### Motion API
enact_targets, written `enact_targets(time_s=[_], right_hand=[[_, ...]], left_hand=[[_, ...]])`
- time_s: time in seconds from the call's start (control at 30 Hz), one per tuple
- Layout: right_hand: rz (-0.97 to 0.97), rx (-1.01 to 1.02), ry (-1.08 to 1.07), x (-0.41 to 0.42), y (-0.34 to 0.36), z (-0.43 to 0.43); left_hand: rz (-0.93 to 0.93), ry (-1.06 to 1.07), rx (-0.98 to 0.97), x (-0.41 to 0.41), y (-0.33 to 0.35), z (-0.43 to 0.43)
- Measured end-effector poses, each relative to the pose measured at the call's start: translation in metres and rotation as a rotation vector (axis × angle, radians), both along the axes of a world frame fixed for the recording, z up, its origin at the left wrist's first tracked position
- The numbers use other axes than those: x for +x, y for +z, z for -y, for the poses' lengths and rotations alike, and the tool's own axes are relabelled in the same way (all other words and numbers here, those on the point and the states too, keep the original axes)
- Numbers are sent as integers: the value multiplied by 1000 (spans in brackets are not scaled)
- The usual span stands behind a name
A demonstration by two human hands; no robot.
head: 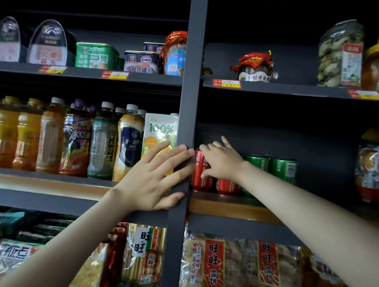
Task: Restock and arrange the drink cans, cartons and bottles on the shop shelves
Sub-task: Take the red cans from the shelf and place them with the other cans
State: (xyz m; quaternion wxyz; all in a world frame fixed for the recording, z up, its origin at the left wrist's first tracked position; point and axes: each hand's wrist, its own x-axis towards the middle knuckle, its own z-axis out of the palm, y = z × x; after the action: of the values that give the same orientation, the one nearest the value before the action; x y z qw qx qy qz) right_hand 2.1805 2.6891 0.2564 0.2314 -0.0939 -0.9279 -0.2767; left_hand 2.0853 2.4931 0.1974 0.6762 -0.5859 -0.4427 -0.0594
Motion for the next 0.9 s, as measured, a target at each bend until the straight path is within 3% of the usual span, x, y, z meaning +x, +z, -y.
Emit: enact_targets(time_s=[0.17, 0.33, 0.43, 0.6, 0.77, 0.9], right_hand=[[11, 235, -181, -20, 1, -1], [-42, 487, 1, -19, -11, -21], [-53, 386, 162, -2, -9, -26], [59, 67, -56, 38, -3, -33], [48, -124, -49, 45, -4, -32], [24, -148, 5, 44, -3, -27]], left_hand=[[-92, 21, -22, -8, 14, 3], [-75, -24, -37, -10, 24, 2], [-18, -53, -45, -13, 20, -1], [15, -113, -32, -16, 17, -10], [0, -127, -17, -15, 16, -8], [1, -130, -10, -14, 17, -9]])
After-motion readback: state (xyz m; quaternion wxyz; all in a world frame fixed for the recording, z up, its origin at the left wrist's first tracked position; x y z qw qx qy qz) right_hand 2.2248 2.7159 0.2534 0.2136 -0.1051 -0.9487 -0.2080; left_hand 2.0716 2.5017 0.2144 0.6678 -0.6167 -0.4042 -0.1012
